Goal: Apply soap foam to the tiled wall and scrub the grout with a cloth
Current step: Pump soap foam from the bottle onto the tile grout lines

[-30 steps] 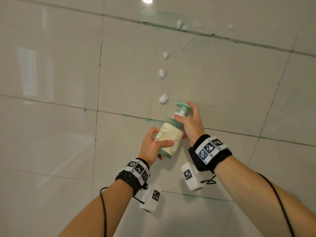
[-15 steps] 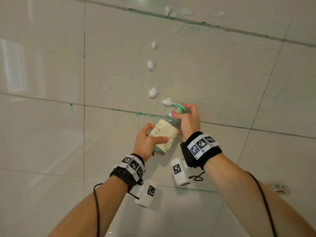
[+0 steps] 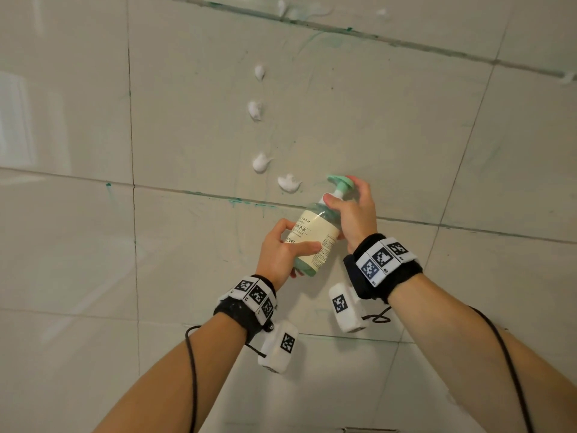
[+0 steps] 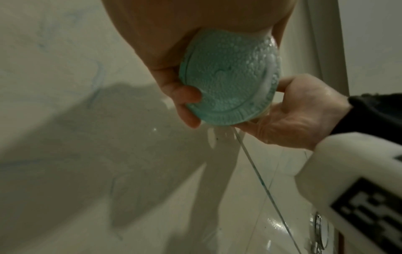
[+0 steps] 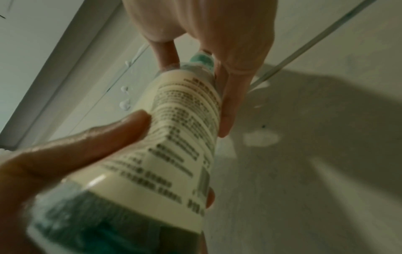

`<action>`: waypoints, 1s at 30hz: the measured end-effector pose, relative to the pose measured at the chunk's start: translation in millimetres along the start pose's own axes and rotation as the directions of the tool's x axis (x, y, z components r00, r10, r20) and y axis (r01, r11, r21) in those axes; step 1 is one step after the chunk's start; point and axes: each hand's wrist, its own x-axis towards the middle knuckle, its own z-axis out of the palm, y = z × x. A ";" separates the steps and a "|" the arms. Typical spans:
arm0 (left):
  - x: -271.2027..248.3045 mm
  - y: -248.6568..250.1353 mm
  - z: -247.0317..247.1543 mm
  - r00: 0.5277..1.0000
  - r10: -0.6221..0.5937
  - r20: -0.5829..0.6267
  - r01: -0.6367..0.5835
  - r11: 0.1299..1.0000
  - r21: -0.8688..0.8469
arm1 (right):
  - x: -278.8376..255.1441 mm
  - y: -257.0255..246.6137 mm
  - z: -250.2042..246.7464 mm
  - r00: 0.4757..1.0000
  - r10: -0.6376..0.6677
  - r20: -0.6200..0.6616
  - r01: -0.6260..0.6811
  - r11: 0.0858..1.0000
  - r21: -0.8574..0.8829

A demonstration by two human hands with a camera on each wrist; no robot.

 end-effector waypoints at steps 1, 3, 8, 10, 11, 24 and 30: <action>0.0 -0.1 3.0 1.000 0.000 -0.003 0.000 1.000 -0.001 | 1.5 0.2 -2.8 1.000 -0.002 -0.002 0.002 1.000 -0.002; -0.7 -0.3 6.8 1.000 -0.008 -0.013 0.008 1.000 -0.008 | 3.9 0.9 -8.1 1.000 0.002 -0.001 -0.002 1.000 0.000; 4.3 -0.5 9.9 0.999 -0.013 -0.029 0.013 1.000 0.009 | 9.4 6.0 -13.6 1.000 0.001 -0.023 -0.001 1.000 -0.016; 4.4 -3.4 11.2 1.000 -0.019 -0.023 0.019 0.999 0.026 | 8.5 9.9 -13.7 0.999 0.004 -0.046 -0.006 0.999 -0.036; 2.9 -5.9 11.6 1.000 -0.023 -0.019 0.023 0.999 0.025 | 7.0 12.1 -14.0 0.999 0.004 -0.050 -0.006 0.999 -0.042; 3.9 4.1 92.2 0.999 -0.023 0.040 0.023 1.000 0.021 | 24.5 -1.7 -93.1 0.997 -0.011 -0.072 0.007 0.999 -0.047; 5.9 -2.6 120.5 0.999 -0.034 0.018 0.034 0.999 -0.002 | 37.7 1.7 -116.4 0.995 -0.045 -0.088 0.038 0.996 -0.078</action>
